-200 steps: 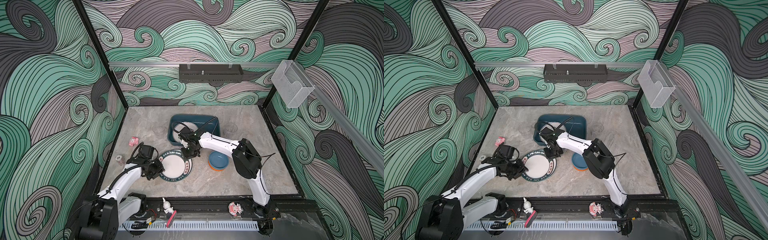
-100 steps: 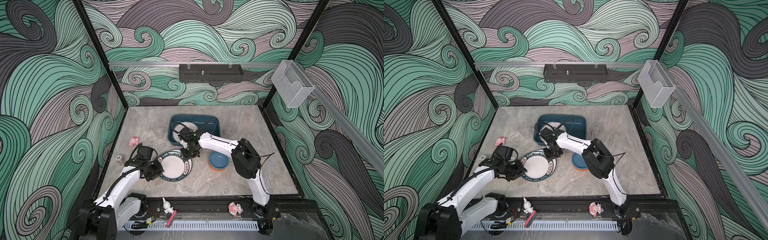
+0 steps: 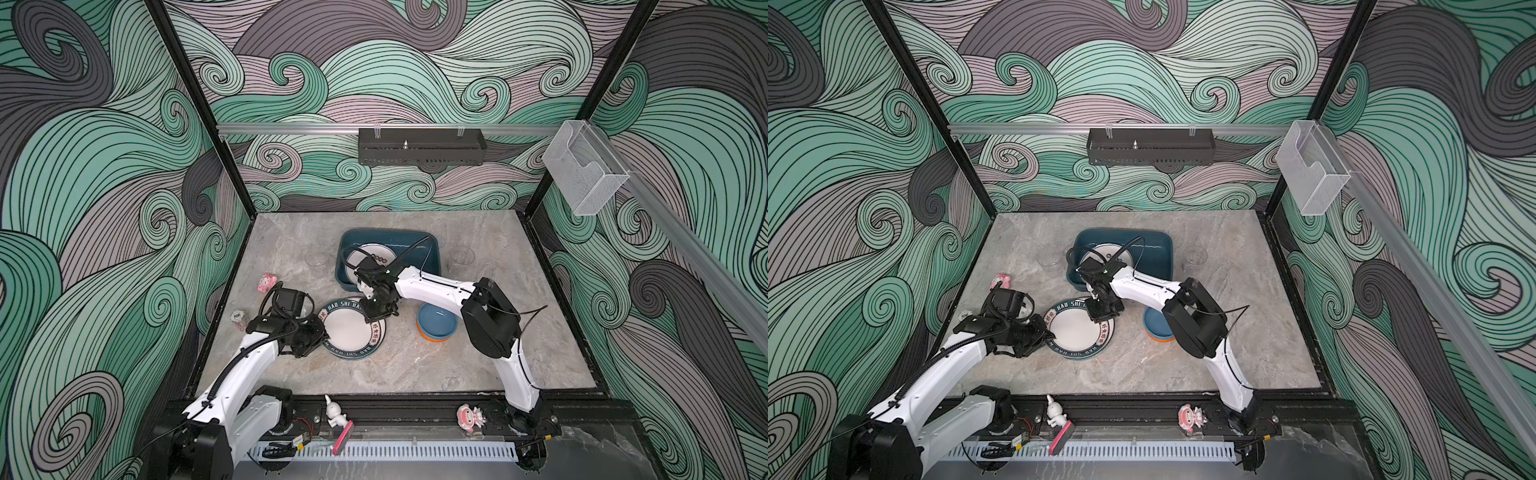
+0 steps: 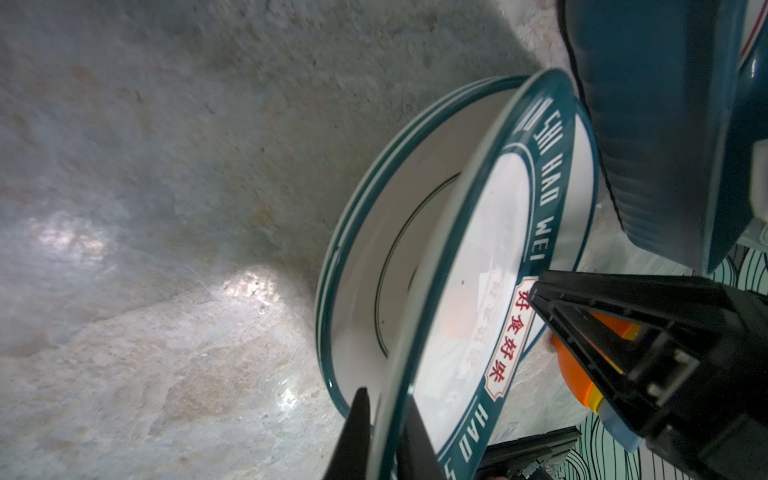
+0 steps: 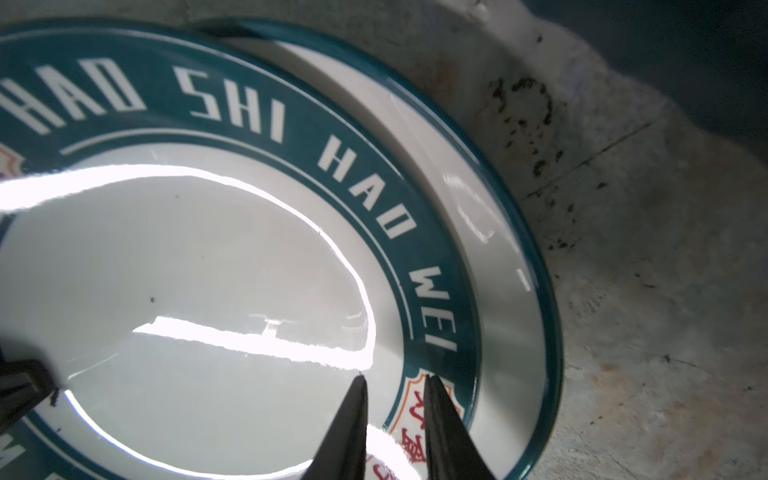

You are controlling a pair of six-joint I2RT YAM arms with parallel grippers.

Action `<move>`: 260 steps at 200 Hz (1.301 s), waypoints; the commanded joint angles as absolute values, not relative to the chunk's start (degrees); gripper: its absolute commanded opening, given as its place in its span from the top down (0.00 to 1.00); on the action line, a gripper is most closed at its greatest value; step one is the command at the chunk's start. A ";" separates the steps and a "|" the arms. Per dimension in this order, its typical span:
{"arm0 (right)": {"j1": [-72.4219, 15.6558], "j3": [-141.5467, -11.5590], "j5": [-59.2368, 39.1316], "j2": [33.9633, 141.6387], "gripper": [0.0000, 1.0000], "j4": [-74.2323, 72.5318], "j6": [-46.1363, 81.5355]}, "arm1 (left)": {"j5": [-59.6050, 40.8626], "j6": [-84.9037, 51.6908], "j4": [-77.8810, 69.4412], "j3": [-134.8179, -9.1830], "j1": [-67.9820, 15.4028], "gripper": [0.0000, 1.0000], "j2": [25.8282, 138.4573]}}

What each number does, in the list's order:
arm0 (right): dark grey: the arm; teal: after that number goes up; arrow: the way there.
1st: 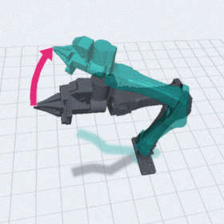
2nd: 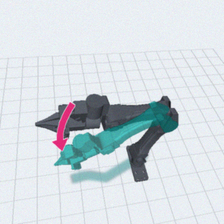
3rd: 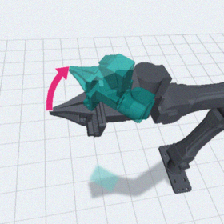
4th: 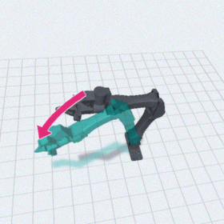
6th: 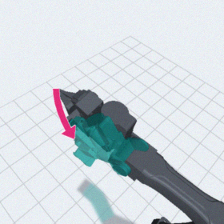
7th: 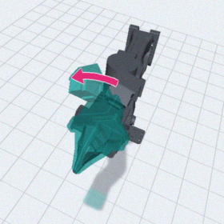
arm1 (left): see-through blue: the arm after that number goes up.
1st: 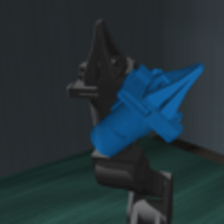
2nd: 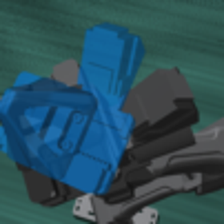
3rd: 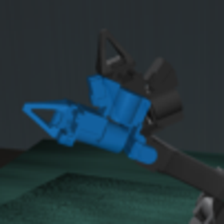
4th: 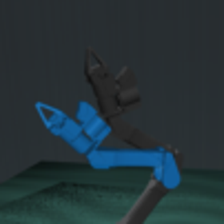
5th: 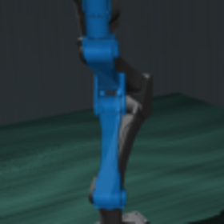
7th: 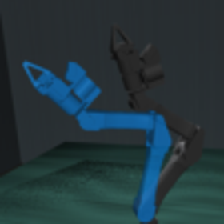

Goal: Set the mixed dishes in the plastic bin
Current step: 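Lift the teal-rimmed plate with the right gripper and carry it toward the bin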

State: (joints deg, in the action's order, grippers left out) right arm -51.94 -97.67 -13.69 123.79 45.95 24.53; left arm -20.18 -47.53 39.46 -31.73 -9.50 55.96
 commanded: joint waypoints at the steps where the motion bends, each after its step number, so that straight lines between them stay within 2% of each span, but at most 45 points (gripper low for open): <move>1: -52.03 -97.15 -13.01 122.07 0.72 46.65 25.02 | -18.06 -47.38 43.17 -33.34 -9.40 1.00 55.72; 139: -49.01 -91.60 -11.63 104.83 0.64 45.97 26.36 | -19.68 -47.39 47.23 -40.57 -9.31 1.00 47.96; 200: -42.95 -82.29 -20.31 97.12 0.58 37.87 29.15 | -23.12 -50.12 41.23 -41.02 -9.31 1.00 44.24; 260: -35.79 -72.10 -31.32 91.78 0.54 25.97 35.96 | -32.51 -52.95 32.13 -41.95 -9.48 1.00 48.40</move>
State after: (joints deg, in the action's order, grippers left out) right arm -37.63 -74.63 -25.30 94.08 32.62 32.12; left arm -26.15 -50.83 39.16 -38.57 -9.50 47.07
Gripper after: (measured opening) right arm 0.451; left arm 0.072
